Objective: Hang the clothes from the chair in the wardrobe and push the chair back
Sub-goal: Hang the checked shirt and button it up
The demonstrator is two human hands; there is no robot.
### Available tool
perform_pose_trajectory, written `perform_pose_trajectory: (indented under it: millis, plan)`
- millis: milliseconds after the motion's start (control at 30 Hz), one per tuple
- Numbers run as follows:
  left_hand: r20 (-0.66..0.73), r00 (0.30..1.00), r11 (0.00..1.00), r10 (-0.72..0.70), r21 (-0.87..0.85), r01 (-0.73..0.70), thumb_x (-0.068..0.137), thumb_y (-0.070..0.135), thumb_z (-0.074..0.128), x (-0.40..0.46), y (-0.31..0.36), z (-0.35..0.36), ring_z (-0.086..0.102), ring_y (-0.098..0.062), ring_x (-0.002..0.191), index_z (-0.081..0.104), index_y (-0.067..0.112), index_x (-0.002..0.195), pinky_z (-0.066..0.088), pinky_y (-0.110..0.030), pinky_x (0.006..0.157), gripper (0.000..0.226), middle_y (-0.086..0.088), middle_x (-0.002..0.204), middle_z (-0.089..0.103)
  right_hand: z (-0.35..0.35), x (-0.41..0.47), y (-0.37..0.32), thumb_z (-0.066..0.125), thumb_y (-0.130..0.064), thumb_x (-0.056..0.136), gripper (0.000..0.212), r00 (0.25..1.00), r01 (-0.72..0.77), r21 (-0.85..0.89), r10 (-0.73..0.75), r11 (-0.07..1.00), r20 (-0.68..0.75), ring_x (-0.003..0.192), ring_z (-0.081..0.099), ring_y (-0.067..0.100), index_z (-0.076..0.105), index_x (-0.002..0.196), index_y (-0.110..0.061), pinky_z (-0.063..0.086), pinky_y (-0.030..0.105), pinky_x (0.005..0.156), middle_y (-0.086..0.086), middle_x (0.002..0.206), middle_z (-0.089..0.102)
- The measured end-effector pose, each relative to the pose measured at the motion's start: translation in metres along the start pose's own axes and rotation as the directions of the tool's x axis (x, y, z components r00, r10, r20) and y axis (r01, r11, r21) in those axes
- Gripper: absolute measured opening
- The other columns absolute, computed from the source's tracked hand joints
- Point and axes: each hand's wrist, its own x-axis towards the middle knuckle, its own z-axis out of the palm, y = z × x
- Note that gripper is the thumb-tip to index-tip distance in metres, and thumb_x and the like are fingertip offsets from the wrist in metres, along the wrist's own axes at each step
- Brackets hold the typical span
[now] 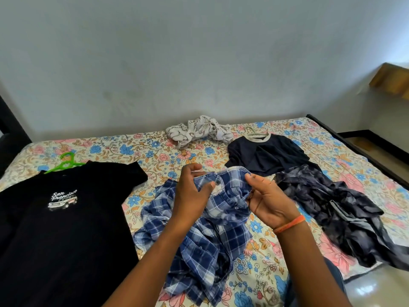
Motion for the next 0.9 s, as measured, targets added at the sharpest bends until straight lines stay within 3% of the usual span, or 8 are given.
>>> perform_pose_trajectory:
  millis: [67, 167, 300, 400, 500, 667, 800, 900]
  plan:
    - [-0.003, 0.989, 0.986, 0.145, 0.085, -0.144, 0.089, 0.017, 0.072, -0.001, 0.0, -0.001, 0.055, 0.003, 0.105, 0.041, 0.038, 0.12, 0.042, -0.006, 0.075, 0.048, 0.014, 0.117, 0.057, -0.005, -0.001, 0.001, 0.057, -0.01, 0.089, 0.036, 1.0, -0.018, 0.049, 0.017, 0.999, 0.02, 0.082, 0.071, 0.029, 0.059, 0.119, 0.01, 0.062, 0.042, 0.072, 0.024, 0.103, 0.069]
    - [0.149, 0.964, 0.937, 0.219, 0.242, -0.25, 0.093, 0.013, 0.066, 0.002, 0.002, -0.001, 0.051, 0.0, 0.106, 0.052, 0.033, 0.131, 0.032, 0.001, 0.076, 0.046, 0.012, 0.123, 0.054, -0.01, -0.005, 0.0, 0.055, -0.002, 0.087, 0.038, 1.0, 0.0, -0.008, 0.0, 1.0, 0.018, 0.074, 0.067, 0.027, 0.056, 0.123, 0.01, 0.059, 0.036, 0.064, 0.022, 0.097, 0.068]
    - [0.315, 0.924, 0.818, 0.216, 0.459, -0.348, 0.097, 0.016, 0.061, 0.009, 0.003, 0.001, 0.048, -0.009, 0.092, 0.057, 0.026, 0.137, 0.035, -0.012, 0.074, 0.041, 0.009, 0.103, 0.046, -0.008, -0.008, -0.002, 0.049, 0.008, 0.093, 0.024, 0.996, 0.082, -0.07, -0.084, 0.994, -0.026, 0.05, 0.062, 0.012, 0.054, 0.116, 0.004, 0.054, 0.026, 0.047, 0.011, 0.077, 0.071]
    - [0.361, 0.888, 0.71, 0.285, 0.543, -0.449, 0.096, 0.023, 0.063, 0.01, 0.01, 0.004, 0.055, -0.016, 0.09, 0.062, 0.023, 0.129, 0.044, -0.027, 0.077, 0.033, 0.006, 0.101, 0.048, -0.009, -0.006, -0.001, 0.057, 0.006, 0.089, 0.028, 0.986, 0.134, -0.108, -0.144, 0.985, -0.089, 0.064, 0.064, 0.023, 0.055, 0.118, 0.008, 0.057, 0.029, 0.052, 0.019, 0.089, 0.071]
    - [0.418, 0.86, 0.632, 0.292, 0.591, -0.502, 0.095, 0.027, 0.063, 0.008, 0.012, 0.009, 0.059, -0.016, 0.087, 0.064, 0.024, 0.113, 0.047, -0.034, 0.088, 0.018, 0.007, 0.107, 0.05, -0.008, -0.005, 0.0, 0.055, 0.009, 0.089, 0.016, 0.968, 0.16, -0.174, -0.189, 0.972, -0.164, 0.069, 0.065, 0.027, 0.064, 0.103, 0.009, 0.059, 0.033, 0.056, 0.02, 0.085, 0.071]
    - [0.473, 0.853, 0.64, 0.222, 0.589, -0.493, 0.099, 0.03, 0.054, 0.008, 0.012, 0.011, 0.049, -0.013, 0.106, 0.054, 0.031, 0.098, 0.033, -0.043, 0.097, 0.001, 0.013, 0.107, 0.054, -0.003, -0.011, 0.001, 0.059, 0.012, 0.085, 0.012, 0.971, 0.146, -0.147, -0.17, 0.978, -0.167, 0.062, 0.068, 0.019, 0.066, 0.091, 0.005, 0.057, 0.03, 0.053, 0.014, 0.076, 0.072]
    - [0.481, 0.863, 0.813, 0.156, 0.434, -0.388, 0.095, 0.029, 0.061, 0.007, 0.015, 0.011, 0.053, -0.001, 0.079, 0.059, 0.033, 0.09, 0.033, -0.043, 0.098, 0.006, 0.016, 0.08, 0.06, 0.001, -0.011, 0.008, 0.065, 0.011, 0.082, 0.01, 0.939, 0.203, -0.229, -0.256, 0.952, -0.231, 0.063, 0.069, 0.019, 0.07, 0.087, 0.004, 0.054, 0.028, 0.053, 0.011, 0.075, 0.073]
    - [0.478, 0.877, 0.841, 0.054, 0.452, -0.298, 0.094, 0.026, 0.063, 0.01, 0.016, 0.01, 0.058, -0.01, 0.075, 0.065, 0.022, 0.088, 0.045, -0.036, 0.083, 0.008, 0.008, 0.08, 0.064, 0.0, -0.009, 0.016, 0.071, 0.006, 0.081, 0.01, 0.879, 0.272, -0.393, -0.393, 0.878, -0.269, 0.072, 0.071, 0.028, 0.075, 0.085, -0.002, 0.058, 0.036, 0.064, 0.014, 0.079, 0.075]
